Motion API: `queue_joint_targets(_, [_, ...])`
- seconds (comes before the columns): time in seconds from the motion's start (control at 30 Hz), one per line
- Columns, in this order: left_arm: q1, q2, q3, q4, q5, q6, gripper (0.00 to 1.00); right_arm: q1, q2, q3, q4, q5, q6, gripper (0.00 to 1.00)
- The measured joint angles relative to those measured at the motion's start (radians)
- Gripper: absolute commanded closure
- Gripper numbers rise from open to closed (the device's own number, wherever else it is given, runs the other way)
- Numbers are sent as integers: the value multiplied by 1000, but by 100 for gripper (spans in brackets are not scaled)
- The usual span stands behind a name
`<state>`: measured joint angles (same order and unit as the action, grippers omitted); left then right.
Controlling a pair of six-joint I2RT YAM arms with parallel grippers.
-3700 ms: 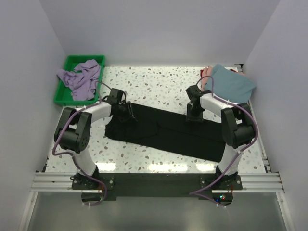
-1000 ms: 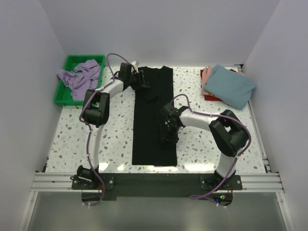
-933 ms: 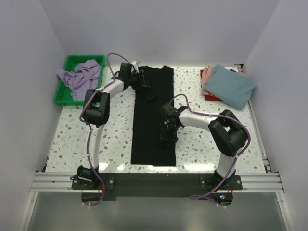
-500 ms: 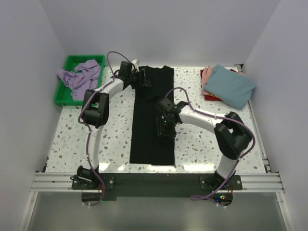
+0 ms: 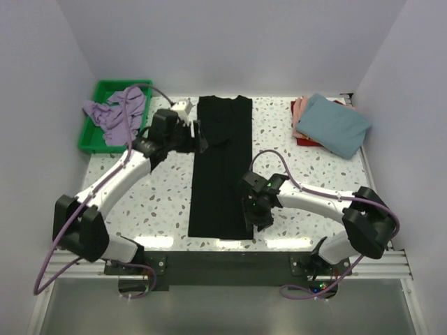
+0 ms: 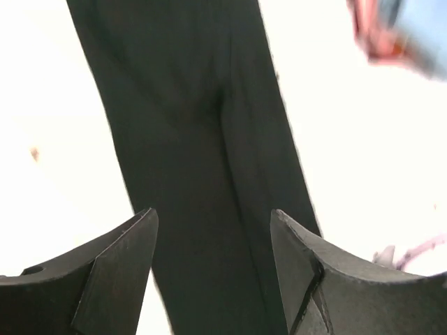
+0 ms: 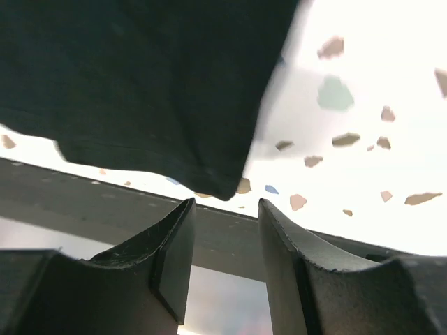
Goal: Fold and stack the t-shirts
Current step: Fold the tshirt
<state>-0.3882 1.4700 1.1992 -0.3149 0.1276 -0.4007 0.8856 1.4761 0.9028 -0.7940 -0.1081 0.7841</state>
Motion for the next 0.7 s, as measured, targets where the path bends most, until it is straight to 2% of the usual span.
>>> queue_joint_targets(0.17, [-39,-208,-346,-97,-35,-43,30,45,-56,-70,9,33,86,55])
queue_joint_targets(0.3, [-45,-320,-534,-183,-39,-100,31,55,-86,-106,40,45,146,56])
queue_joint_targets(0.5, [-103,-429,-571,-248,-39,-179,31,76,-89,-157,94,50,227,58])
queue_joint_targets(0.7, [-103,-415,-571,-264,-47,-227,33,82,-90,-178,112,69,264,61])
